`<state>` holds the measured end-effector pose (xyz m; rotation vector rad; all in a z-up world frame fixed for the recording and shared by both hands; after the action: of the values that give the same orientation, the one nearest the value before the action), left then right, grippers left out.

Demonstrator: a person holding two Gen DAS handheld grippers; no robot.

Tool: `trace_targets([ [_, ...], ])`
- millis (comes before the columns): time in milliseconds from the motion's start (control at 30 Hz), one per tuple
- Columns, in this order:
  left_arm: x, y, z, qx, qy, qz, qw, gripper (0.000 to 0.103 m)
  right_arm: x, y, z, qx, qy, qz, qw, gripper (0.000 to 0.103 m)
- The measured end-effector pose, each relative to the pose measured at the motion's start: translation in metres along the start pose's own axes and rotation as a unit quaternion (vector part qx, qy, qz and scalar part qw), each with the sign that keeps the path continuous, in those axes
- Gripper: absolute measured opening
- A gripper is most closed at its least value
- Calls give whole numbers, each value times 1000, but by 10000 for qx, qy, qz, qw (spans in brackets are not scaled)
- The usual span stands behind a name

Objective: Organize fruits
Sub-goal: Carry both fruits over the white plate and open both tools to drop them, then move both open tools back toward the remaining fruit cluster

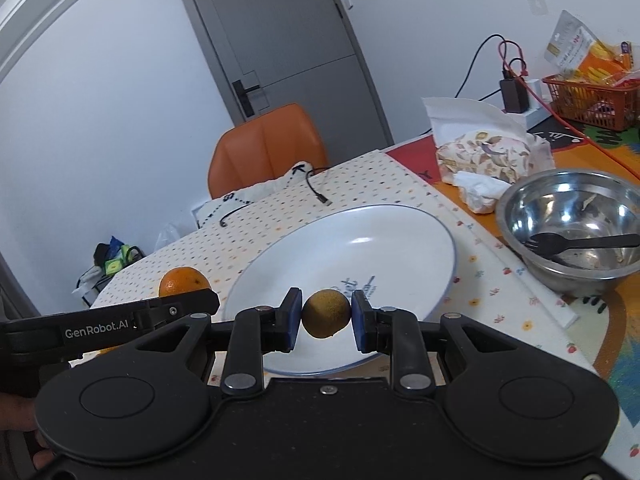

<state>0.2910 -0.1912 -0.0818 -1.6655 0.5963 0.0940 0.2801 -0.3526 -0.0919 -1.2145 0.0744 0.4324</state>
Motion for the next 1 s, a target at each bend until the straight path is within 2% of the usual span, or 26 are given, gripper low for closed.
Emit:
trace_targets([
  [267,17,3,-12,72,104,74,9999,37,13,4,-12,-47,224,55,9997,25],
  [367,23,6,-15,103,127,144,9998,37,15,6,-15,-55,324,66,9994,30],
  [600,27,10,-19,147,168,259,9994,37,9,9,-16,-68,355,52,9993,32],
  [667,25,9,-18,157,124,242,9995,38,6,8,-14,-62,336,21,9994,37],
  [767,19,5,-15,150,66,110,9998,41,2,6,-10,-94,319,-73,9994,52],
  [833,15,2,-11,107,38,69,9999,46,0,6,-7,-142,358,-105,9992,69],
  [967,5,-4,-1,51,-97,-65,9999,56,-1,8,-4,-208,387,-97,9990,78],
  [1000,3,-5,1,33,-127,-86,9999,60,-2,8,-4,-213,400,-107,9989,83],
])
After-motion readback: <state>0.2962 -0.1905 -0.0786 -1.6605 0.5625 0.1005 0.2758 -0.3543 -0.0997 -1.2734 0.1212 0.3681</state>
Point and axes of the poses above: each gripper's, at about its wrist camera, not at the fingertips, and x roughly the way its jaws point, z to its left, y to its underside, the point moved 10 cm from there along x, roughly the way its jaws point, and after that the axes turned 9 degrees about -z, right-handed, at the moved point
